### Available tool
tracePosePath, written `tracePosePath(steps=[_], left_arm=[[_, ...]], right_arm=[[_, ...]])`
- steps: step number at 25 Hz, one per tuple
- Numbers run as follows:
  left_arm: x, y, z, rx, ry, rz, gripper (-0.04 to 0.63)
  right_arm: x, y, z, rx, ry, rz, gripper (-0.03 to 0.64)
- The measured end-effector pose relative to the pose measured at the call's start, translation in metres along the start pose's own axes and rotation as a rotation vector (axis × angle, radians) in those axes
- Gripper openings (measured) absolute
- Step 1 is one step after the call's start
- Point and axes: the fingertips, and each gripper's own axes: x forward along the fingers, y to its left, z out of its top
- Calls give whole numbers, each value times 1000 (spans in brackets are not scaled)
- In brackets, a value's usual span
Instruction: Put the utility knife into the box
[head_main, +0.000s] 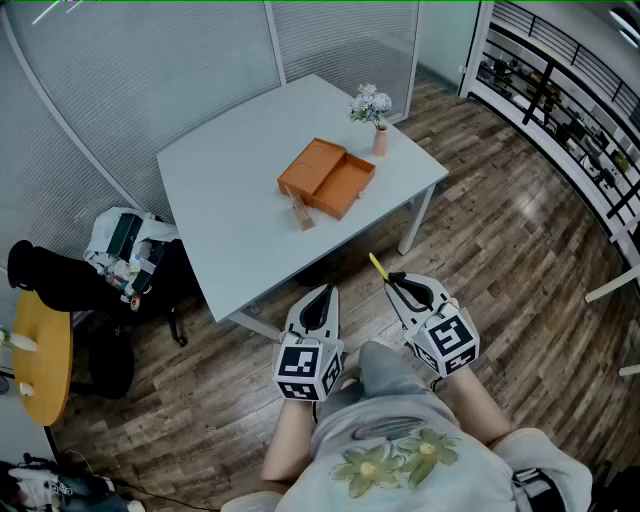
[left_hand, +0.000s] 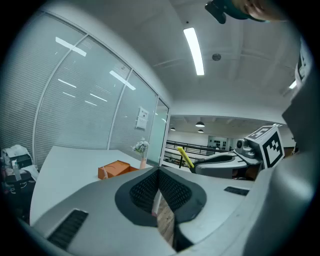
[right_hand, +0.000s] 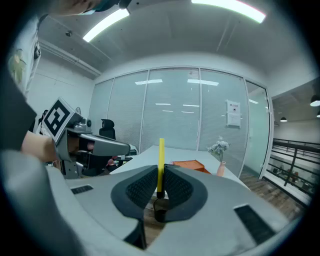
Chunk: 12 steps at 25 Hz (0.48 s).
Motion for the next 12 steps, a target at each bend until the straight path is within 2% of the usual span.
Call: tracePosePath(steps=[5, 12], left_arm=[[6, 12, 0, -2, 14, -5, 0], [45, 35, 11, 14, 22, -3, 0]], right_arm=[[15, -6, 10, -3, -17, -16, 44], [54, -43, 28, -11, -46, -33, 44]])
